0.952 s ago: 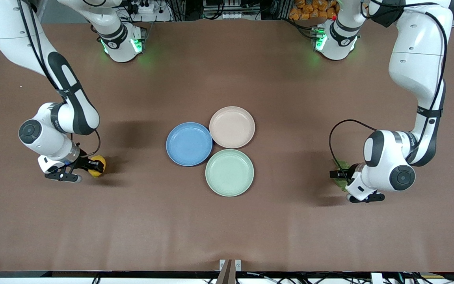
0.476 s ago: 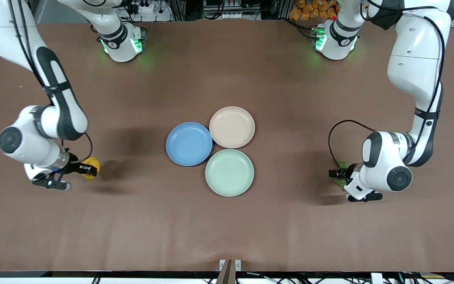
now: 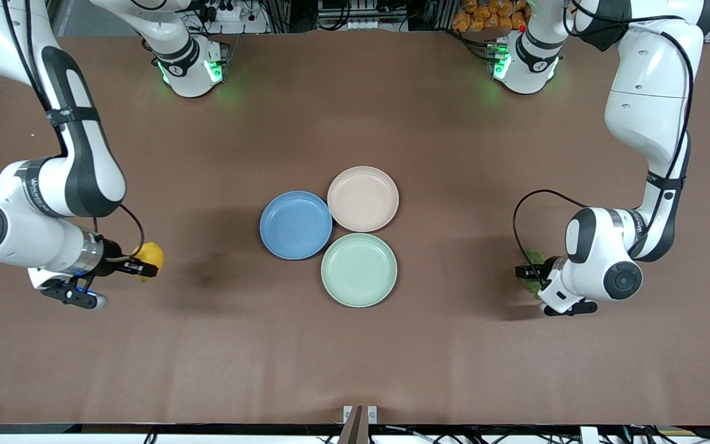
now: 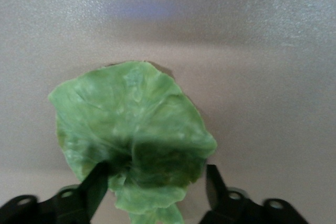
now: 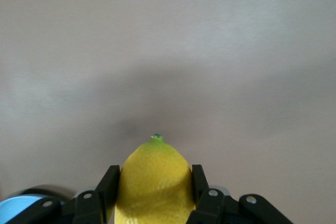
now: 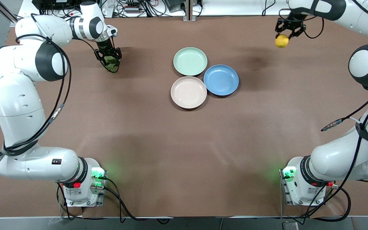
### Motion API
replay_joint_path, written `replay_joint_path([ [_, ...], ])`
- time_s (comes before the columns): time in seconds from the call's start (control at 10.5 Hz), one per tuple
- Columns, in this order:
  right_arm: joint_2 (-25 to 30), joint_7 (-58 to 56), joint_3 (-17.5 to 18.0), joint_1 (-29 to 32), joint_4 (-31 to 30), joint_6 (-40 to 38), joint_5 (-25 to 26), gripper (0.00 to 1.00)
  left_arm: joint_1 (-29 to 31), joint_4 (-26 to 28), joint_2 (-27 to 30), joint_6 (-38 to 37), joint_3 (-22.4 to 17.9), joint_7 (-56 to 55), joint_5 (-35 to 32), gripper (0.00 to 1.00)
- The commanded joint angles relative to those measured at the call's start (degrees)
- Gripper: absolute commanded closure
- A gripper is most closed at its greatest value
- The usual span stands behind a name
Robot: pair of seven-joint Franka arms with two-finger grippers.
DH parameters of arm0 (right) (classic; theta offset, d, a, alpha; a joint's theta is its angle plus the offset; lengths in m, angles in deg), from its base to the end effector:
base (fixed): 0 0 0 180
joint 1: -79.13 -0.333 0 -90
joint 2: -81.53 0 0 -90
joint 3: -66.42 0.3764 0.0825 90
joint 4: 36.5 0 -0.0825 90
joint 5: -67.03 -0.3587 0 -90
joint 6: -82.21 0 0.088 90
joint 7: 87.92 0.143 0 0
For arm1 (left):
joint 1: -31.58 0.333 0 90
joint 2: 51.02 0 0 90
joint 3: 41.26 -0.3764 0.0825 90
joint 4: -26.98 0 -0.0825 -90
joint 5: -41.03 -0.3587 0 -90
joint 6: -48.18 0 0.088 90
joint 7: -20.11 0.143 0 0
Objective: Place lemon and lettuce in plates
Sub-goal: 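Close the right gripper on the lemon while the left gripper grasps the lettuce, then carry the lemon to the blue plate while the left gripper carries lettuce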
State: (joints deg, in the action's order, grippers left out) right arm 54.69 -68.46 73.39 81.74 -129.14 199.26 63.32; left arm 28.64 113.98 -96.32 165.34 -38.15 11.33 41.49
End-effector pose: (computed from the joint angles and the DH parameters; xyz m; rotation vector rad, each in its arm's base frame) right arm 0.6767 0.0457 0.3827 -3.0031 0.4632 0.0940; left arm 0.6908 -0.0679 0.1983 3.0995 0.0980 -0.4166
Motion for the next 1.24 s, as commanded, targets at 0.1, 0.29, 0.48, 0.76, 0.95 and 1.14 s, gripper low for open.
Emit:
replay_joint_path([
  [0.1, -0.1, 8.0, 4.9, 0.6, 1.7, -0.3, -0.6, 1.00, 0.5, -0.2, 0.1, 0.5, -0.1, 2.7, -0.1, 0.63],
  [0.29, -0.1, 12.2, 7.3, 0.2, 2.4, -0.2, -0.4, 1.00, 0.5, -0.3, 0.4, 0.4, 0.0, 3.2, 0.1, 0.69],
  [0.48, -0.3, 15.9, 7.8, -2.3, 2.3, 1.3, -0.1, 1.00, 0.5, -0.7, 1.2, -0.4, 0.0, 3.1, 0.3, 0.80],
  [0.76, -2.0, 22.1, 8.8, -5.8, 1.8, 4.5, 1.6, 1.00, 1.0, -0.8, 2.0, -1.2, 0.0, 3.1, 0.8, 0.98],
  [0.95, -4.8, 28.6, 11.4, -7.4, 1.6, 7.8, 7.0, 1.00, 0.9, -0.9, 3.1, -2.7, 0.0, 3.0, 0.9, 1.00],
  [1.14, -7.2, 35.8, 14.3, -8.3, 0.5, 9.3, 14.3, 1.00, 0.1, -0.9, 6.5, -6.0, 0.7, 2.5, 1.9, 1.00],
])
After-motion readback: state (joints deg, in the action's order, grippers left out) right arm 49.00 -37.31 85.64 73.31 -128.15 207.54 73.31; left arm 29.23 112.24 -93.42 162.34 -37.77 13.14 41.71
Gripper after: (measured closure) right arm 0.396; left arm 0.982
